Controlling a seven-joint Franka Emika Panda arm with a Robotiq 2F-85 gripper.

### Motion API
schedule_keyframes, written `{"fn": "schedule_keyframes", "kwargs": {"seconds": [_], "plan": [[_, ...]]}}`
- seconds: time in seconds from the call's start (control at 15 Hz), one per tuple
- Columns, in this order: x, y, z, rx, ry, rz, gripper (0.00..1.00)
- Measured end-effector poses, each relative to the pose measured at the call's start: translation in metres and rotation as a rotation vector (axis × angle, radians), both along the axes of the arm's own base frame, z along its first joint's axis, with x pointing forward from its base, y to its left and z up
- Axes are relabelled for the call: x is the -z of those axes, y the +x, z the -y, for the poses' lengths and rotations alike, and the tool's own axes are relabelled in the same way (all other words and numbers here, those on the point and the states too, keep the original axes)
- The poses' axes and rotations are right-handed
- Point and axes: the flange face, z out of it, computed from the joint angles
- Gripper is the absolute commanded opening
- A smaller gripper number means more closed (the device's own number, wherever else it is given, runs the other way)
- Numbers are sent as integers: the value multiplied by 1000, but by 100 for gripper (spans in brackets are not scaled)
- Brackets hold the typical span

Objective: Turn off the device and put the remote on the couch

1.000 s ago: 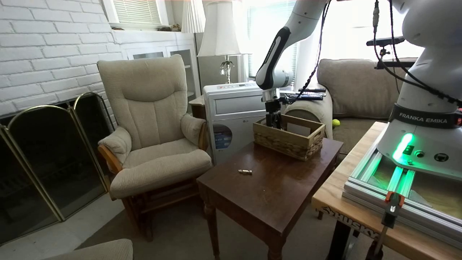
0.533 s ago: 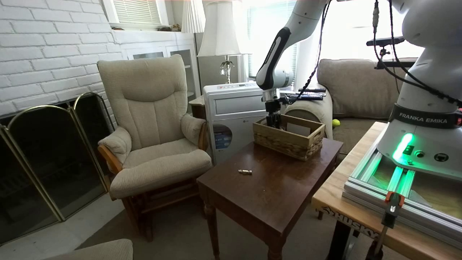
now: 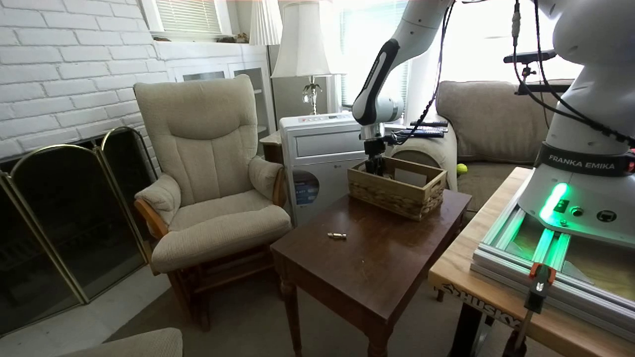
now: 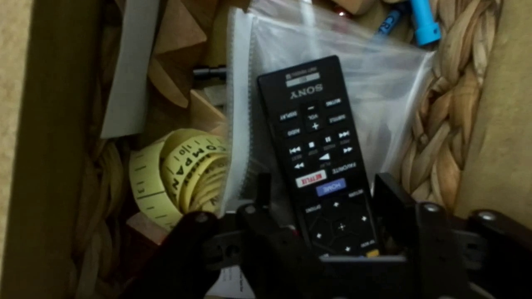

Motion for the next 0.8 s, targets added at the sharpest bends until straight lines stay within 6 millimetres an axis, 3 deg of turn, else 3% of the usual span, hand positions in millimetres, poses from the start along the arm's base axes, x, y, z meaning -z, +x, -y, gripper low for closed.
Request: {"fn": "schedule_keyframes", "kwargs": {"seconds": [0.13, 0.2, 0.33, 0.67, 0.8], "plan": [[2, 0, -4, -4, 1, 5, 100], [3, 1, -3, -3, -1, 12, 67], [5, 1, -2, 0, -6, 27, 69], [6, 3, -1, 3, -12, 46, 34], [6, 3, -2, 2, -11, 46, 33]]}}
